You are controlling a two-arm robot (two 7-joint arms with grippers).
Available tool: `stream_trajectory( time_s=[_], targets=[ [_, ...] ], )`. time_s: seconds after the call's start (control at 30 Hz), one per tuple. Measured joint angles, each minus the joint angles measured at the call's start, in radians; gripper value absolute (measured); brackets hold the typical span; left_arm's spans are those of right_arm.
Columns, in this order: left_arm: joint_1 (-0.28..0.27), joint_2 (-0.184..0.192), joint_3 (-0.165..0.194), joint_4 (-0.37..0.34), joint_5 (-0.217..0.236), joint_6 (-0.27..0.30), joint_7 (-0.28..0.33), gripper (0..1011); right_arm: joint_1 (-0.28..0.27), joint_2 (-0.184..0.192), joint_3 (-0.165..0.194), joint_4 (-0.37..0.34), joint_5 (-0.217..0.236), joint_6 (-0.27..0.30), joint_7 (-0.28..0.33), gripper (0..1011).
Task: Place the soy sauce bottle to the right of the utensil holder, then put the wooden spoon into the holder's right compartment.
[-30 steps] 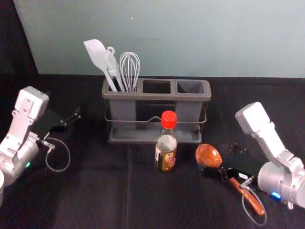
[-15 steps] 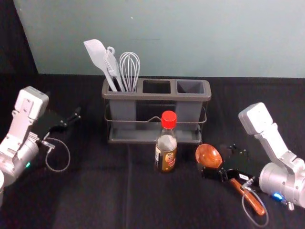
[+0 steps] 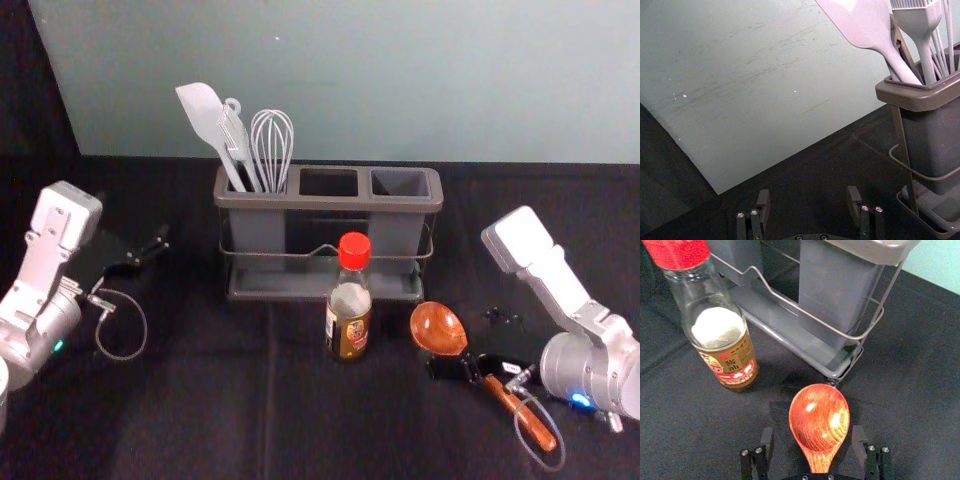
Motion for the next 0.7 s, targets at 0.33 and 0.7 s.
stream_trajectory(
  time_s=[0.33, 0.7],
  targets=[
    [0.000, 0.000, 0.000, 0.000, 0.000, 0.000, 0.000, 1005, 0.049, -0.046, 0.000, 0.073, -0.004, 0.026, 0.045, 1003],
    [0.000, 0.000, 0.000, 0.000, 0.000, 0.000, 0.000, 1005, 0.071, -0.087, -0.002, 0.111, -0.034, 0.035, 0.051, 1003]
  ],
)
